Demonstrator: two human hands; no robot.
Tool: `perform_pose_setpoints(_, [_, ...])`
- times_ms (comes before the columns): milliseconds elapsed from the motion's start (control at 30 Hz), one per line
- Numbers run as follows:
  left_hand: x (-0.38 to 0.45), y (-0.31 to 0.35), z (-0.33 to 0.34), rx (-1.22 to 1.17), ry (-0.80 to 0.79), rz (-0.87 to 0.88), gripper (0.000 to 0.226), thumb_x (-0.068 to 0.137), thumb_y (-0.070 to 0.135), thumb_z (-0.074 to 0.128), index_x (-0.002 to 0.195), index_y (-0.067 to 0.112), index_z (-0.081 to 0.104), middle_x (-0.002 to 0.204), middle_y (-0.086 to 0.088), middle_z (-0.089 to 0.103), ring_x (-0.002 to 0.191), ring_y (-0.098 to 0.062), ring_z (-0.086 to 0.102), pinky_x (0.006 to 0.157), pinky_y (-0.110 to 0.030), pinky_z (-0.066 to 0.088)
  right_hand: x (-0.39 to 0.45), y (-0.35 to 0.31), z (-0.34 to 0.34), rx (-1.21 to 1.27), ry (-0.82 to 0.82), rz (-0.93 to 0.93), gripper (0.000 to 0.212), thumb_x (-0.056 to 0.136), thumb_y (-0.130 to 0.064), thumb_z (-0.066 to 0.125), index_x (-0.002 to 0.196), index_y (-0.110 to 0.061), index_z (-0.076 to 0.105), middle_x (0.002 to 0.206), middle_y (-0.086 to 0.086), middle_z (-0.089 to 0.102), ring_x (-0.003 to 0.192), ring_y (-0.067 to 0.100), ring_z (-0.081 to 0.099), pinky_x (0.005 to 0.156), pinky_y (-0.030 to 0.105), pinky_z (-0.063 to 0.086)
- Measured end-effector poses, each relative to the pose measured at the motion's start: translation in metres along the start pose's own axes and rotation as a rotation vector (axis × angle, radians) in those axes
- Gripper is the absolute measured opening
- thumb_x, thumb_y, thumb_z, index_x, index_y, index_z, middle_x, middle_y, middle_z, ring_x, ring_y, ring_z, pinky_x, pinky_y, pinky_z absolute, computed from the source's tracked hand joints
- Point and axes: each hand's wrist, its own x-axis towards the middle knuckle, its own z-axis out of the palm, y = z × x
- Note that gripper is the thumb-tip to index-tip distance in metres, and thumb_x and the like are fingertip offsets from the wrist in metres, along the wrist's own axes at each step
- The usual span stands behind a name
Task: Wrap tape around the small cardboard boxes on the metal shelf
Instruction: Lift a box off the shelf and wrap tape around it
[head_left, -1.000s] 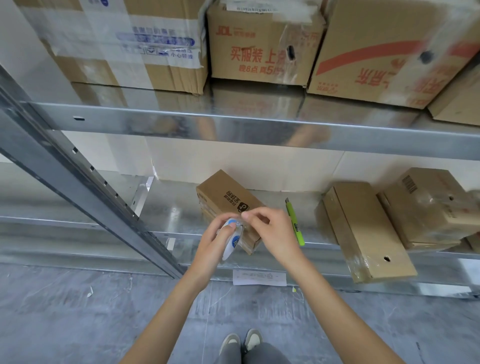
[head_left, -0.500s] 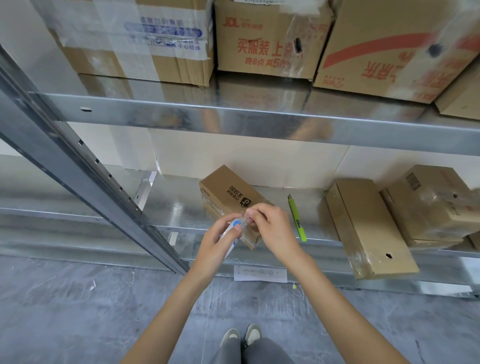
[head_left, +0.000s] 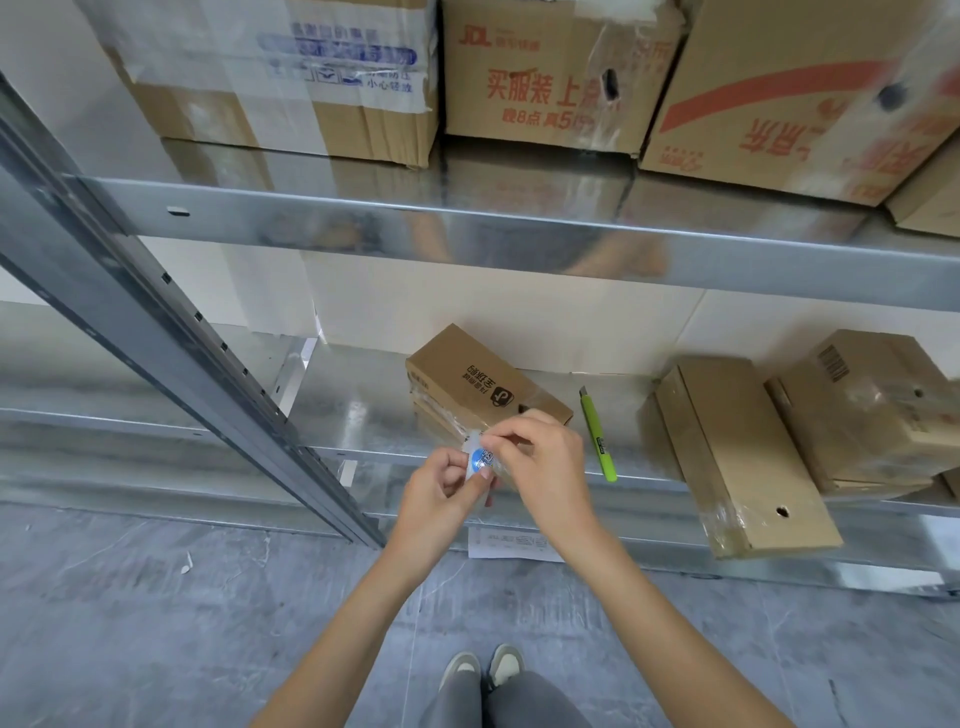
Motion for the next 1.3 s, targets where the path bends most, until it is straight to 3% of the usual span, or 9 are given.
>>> perform_pose_setpoints(133, [0.001, 0.003, 0.002, 0.02, 0.084, 0.045, 0.016, 0.092, 0.015, 0.067, 0.087, 0.009, 0.052, 0.086, -0.002, 0.077, 0.081, -0.026, 0.072, 0.075, -0.026, 0.053, -0.002, -0.009, 0.004, 0.396, 0.024, 0.263, 0.008, 0.08, 0.0, 0.072, 0.073, -0.003, 0.073, 0.071, 0.004, 0.07, 0.06, 0.003, 0.06, 0.052, 0.013, 0.045])
perform_pose_setpoints(300, [0.0, -0.002, 0.003, 0.134, 0.19, 0.097, 0.019, 0.089, 0.023, 0.071, 0.082, 0.019, 0.054, 0.082, 0.003, 0.074, 0.079, -0.02, 0.072, 0.08, -0.05, 0.055, -0.002, -0.016, 0.013, 0.611, 0.087, 0.536, 0.007, 0.081, 0.0, 0.071, 0.075, 0.002, 0.069, 0.067, 0.005, 0.065, 0.055, 0.006, 0.058, 0.053, 0.018, 0.048])
perform_pose_setpoints(533, [0.001, -0.013, 0.0, 0.31, 0.333, 0.212, 0.018, 0.088, 0.032, 0.071, 0.083, 0.03, 0.053, 0.078, 0.018, 0.069, 0.075, 0.0, 0.068, 0.069, -0.037, 0.056, 0.0, -0.014, 0.026, 0.956, 0.105, 0.794, 0.038, 0.079, 0.009, 0.07, 0.096, -0.01, 0.042, 0.087, 0.019, 0.062, 0.066, 0.022, 0.062, 0.063, 0.028, 0.053])
perform_pose_setpoints(667, [0.005, -0.018, -0.014, 0.233, 0.19, 0.264, 0.016, 0.088, 0.035, 0.071, 0.083, 0.031, 0.056, 0.079, 0.01, 0.07, 0.075, -0.009, 0.068, 0.066, -0.026, 0.052, 0.004, -0.008, 0.023, 1.027, -0.026, 0.857, 0.029, 0.083, 0.008, 0.067, 0.096, -0.008, 0.046, 0.081, 0.015, 0.066, 0.066, 0.021, 0.061, 0.061, 0.027, 0.055])
perform_pose_setpoints(833, [0.018, -0.03, -0.037, 0.372, 0.373, 0.35, 0.021, 0.091, 0.033, 0.068, 0.088, 0.047, 0.052, 0.081, 0.019, 0.067, 0.08, -0.001, 0.063, 0.069, -0.007, 0.041, 0.0, 0.0, 0.026, 0.43, -0.015, 0.462, 0.027, 0.081, -0.018, 0.077, 0.098, -0.015, 0.056, 0.098, 0.002, 0.066, 0.087, 0.012, 0.061, 0.074, 0.016, 0.047])
perform_pose_setpoints(933, [0.049, -0.042, -0.064, 0.61, 0.57, 0.319, 0.008, 0.093, 0.022, 0.065, 0.094, 0.019, 0.058, 0.082, 0.004, 0.067, 0.08, -0.02, 0.064, 0.085, -0.035, 0.047, 0.001, 0.014, 0.016, -0.409, 0.14, 0.01, 0.053, 0.076, -0.046, 0.076, 0.117, -0.02, 0.055, 0.115, -0.007, 0.052, 0.108, 0.015, 0.046, 0.089, 0.025, 0.039])
perform_pose_setpoints(1000, [0.07, -0.05, -0.08, 0.865, 0.579, 0.22, 0.012, 0.094, 0.018, 0.063, 0.097, 0.007, 0.059, 0.076, -0.005, 0.064, 0.075, -0.03, 0.061, 0.089, -0.045, 0.04, 0.007, 0.024, 0.011, -0.753, 0.118, -0.015, 0.082, 0.07, -0.064, 0.07, 0.133, -0.016, 0.048, 0.133, 0.003, 0.044, 0.121, 0.025, 0.04, 0.095, 0.036, 0.035])
perform_pose_setpoints(1167, [0.1, -0.062, -0.099, 1.113, 0.418, 0.017, 0.013, 0.091, 0.014, 0.061, 0.098, 0.005, 0.065, 0.09, -0.018, 0.067, 0.094, -0.038, 0.059, 0.08, -0.043, 0.041, 0.024, 0.053, 0.005, -0.93, -0.134, 0.071, 0.094, 0.084, -0.067, 0.052, 0.152, -0.013, 0.017, 0.158, 0.005, 0.019, 0.147, 0.02, 0.011, 0.114, 0.043, 0.019])
perform_pose_setpoints(1300, [0.106, -0.056, -0.092, 1.133, 0.4, -0.046, 0.031, 0.089, 0.009, 0.06, 0.118, -0.002, 0.061, 0.126, -0.023, 0.058, 0.122, -0.04, 0.047, 0.099, -0.049, 0.037, 0.038, 0.071, -0.017, -0.931, -0.276, -0.013, 0.09, 0.088, -0.056, 0.054, 0.155, -0.02, 0.004, 0.163, -0.005, 0.003, 0.149, 0.011, -0.008, 0.118, 0.049, -0.002])
